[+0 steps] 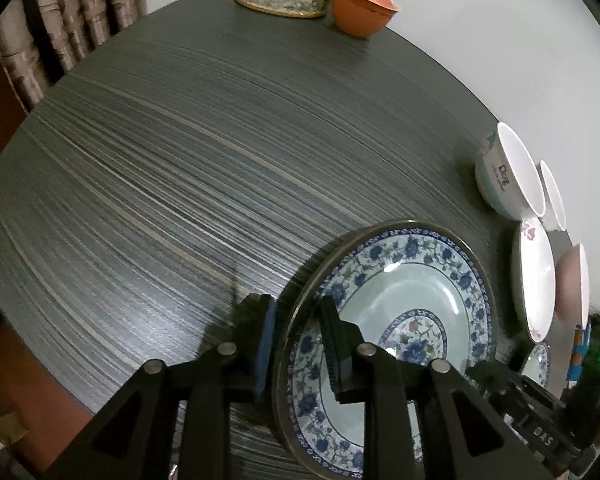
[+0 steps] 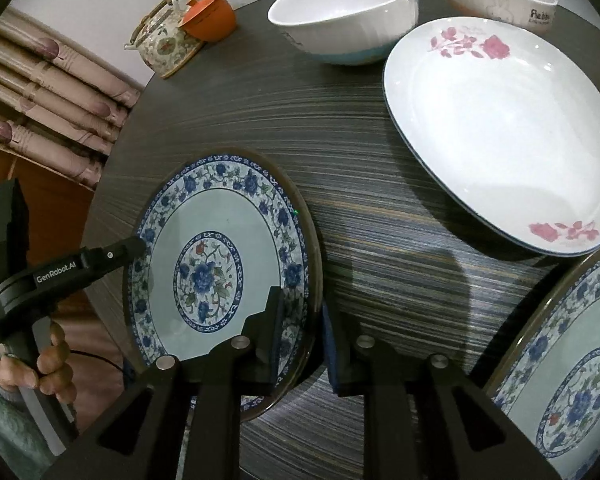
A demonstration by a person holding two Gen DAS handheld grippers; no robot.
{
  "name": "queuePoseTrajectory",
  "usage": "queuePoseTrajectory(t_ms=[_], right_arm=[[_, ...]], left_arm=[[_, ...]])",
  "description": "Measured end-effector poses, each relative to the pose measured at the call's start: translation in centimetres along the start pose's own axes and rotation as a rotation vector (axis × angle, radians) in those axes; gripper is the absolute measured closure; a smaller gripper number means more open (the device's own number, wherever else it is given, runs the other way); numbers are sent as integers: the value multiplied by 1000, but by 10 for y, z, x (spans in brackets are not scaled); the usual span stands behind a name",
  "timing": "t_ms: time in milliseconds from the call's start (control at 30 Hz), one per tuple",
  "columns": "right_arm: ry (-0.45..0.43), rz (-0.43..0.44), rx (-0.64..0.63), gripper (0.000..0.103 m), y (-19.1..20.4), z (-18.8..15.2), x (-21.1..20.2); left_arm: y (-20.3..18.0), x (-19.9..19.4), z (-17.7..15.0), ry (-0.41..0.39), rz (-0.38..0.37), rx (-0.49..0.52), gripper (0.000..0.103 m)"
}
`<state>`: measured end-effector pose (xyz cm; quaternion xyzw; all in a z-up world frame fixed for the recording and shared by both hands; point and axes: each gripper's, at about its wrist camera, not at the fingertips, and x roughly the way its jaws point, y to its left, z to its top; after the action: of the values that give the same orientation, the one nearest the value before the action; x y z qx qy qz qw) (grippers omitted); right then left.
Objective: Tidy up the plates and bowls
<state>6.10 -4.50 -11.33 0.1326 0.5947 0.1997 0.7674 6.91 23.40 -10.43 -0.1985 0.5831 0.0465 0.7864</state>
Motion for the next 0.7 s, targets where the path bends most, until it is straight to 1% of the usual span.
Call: queuePoseTrajectory(t_ms=[33, 100, 200, 267, 333, 367, 400, 533, 700], right_arm=[[-1, -3, -4, 77, 1, -1, 0], [-7, -14, -6, 73, 1, -1, -2], [-23, -21, -4, 72, -2, -3, -8], [-36, -27, 0, 71, -5, -5, -13], [-51, -48, 3, 71, -7, -7, -19], [-61, -53, 3, 71, -8, -9, -23], [-69, -53, 3, 71, -8, -11, -27], [-118, -100, -19, 71, -4, -20, -47], [-194, -159, -77, 70, 2, -32, -75]], left_arm=[[-1, -2, 0, -11, 19, 1, 79], [-1, -7, -2, -29, 43, 4, 75], [-4, -14, -4, -51, 72, 2, 69], [-12, -23, -9, -82, 86, 20, 69], [-20, -31, -13, -110, 94, 44, 65], [-27, -35, -17, -123, 100, 56, 62], [-33, -38, -20, -134, 102, 68, 62], [-67, -50, -40, -164, 74, 143, 61], [-111, -58, -65, -170, 24, 223, 59]])
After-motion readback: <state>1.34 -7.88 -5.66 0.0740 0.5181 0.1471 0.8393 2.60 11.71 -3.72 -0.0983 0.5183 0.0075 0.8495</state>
